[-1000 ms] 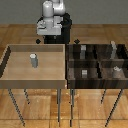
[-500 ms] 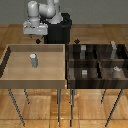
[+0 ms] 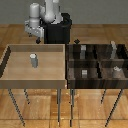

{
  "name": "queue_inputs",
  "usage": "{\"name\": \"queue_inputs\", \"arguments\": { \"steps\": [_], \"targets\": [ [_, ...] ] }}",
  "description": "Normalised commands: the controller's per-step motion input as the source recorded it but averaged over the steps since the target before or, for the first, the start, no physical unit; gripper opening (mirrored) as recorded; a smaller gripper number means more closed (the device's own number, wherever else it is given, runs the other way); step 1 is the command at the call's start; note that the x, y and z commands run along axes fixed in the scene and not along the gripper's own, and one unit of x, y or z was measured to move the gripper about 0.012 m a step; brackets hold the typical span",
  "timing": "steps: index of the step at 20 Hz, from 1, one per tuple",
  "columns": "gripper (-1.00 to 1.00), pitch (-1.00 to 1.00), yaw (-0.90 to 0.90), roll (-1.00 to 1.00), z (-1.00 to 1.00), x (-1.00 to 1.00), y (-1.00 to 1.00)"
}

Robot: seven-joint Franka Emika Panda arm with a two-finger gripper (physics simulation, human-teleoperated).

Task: Place the milk carton into the appropriate compartment.

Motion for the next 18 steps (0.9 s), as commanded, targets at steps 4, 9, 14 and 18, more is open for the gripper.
{"name": "queue_inputs", "arguments": {
  "steps": [4,9,14,18],
  "targets": [
    [1.0,0.0,0.0,0.0,0.0,1.0,0.0],
    [1.0,0.0,0.0,0.0,0.0,1.0,0.0],
    [1.0,0.0,0.0,0.0,0.0,0.6,0.0],
    [1.0,0.0,0.0,0.0,0.0,0.5,0.0]
  ]
}}
